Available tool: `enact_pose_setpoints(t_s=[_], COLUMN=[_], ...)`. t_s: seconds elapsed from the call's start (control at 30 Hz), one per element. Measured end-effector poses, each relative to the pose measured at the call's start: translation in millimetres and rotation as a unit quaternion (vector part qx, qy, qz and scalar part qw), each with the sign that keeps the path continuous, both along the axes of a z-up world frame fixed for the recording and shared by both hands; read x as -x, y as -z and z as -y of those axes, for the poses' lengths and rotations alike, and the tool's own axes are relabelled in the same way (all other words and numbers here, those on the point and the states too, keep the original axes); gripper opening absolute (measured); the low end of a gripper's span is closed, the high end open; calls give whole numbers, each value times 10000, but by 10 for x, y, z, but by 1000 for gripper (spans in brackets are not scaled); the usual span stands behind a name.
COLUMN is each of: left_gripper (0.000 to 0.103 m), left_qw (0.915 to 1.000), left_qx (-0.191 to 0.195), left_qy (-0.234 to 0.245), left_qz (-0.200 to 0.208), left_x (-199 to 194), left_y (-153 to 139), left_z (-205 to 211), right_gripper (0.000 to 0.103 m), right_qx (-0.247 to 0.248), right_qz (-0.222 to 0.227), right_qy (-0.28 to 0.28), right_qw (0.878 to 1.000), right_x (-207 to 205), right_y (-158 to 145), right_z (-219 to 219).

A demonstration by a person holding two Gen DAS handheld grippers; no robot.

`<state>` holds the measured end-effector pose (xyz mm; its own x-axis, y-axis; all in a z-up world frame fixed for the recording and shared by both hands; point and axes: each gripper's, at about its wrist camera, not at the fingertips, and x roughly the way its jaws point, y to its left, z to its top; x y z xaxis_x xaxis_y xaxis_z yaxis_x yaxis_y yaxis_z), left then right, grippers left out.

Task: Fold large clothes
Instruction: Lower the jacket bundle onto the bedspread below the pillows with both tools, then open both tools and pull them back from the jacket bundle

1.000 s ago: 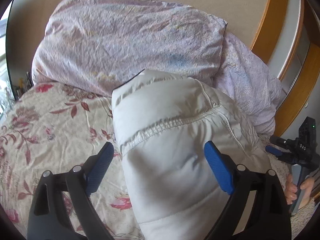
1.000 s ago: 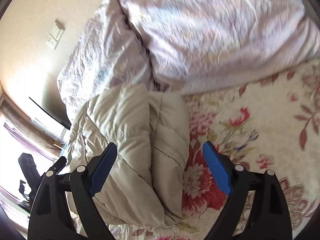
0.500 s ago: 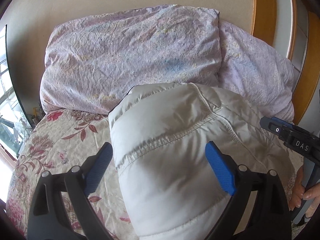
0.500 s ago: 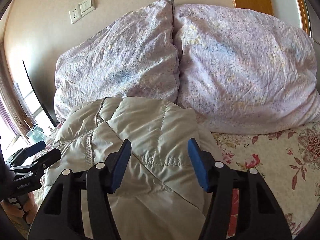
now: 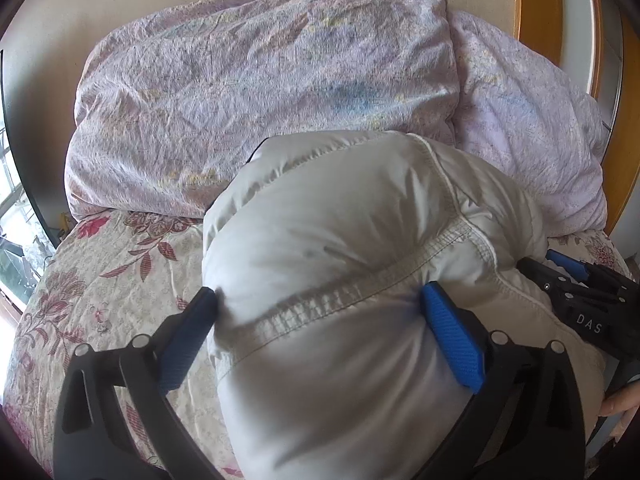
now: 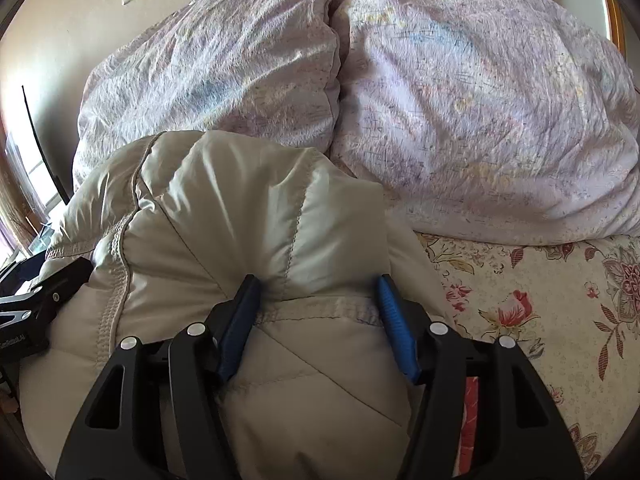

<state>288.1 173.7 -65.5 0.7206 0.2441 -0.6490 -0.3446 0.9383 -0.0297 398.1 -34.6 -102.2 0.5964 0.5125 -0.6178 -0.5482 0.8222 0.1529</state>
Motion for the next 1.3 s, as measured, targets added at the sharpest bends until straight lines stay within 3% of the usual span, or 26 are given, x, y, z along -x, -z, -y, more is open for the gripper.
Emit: enact_pose_setpoints(t_s=[0.53, 0.67, 0.73, 0.83, 1.13, 1.2, 1.3], left_gripper=[101, 101, 101, 101, 101, 101, 101], left_qw=[9986, 9988, 9989, 9988, 9991, 9993, 9996], left_qx=[-459, -424, -425, -434, -366, -270, -17], left_qy=[-158, -157, -159, -173, -178, -217, -240], left_qz=[-186, -162, -149, -145, 97, 126, 161], left_x=[-197, -182, -180, -182, 22, 93, 220], left_y=[201, 206, 203, 202, 97, 66, 20], left_z=[73, 56, 62, 62, 57, 53, 53], right_gripper=[63, 61, 62, 62, 72, 81, 83], right_qx=[236, -169, -86, 136, -18, -28, -92], right_qz=[53, 130, -85, 41, -287, -264, -280], right_qy=[112, 278, 298, 304, 349, 390, 381], right_qw=[9996, 9994, 9995, 9994, 9990, 9989, 9988], right_x=[-85, -95, -173, -154, -27, 77, 211], right_y=[131, -23, 63, 104, -4, -70, -120], right_z=[-113, -8, -40, -100, 98, 176, 297])
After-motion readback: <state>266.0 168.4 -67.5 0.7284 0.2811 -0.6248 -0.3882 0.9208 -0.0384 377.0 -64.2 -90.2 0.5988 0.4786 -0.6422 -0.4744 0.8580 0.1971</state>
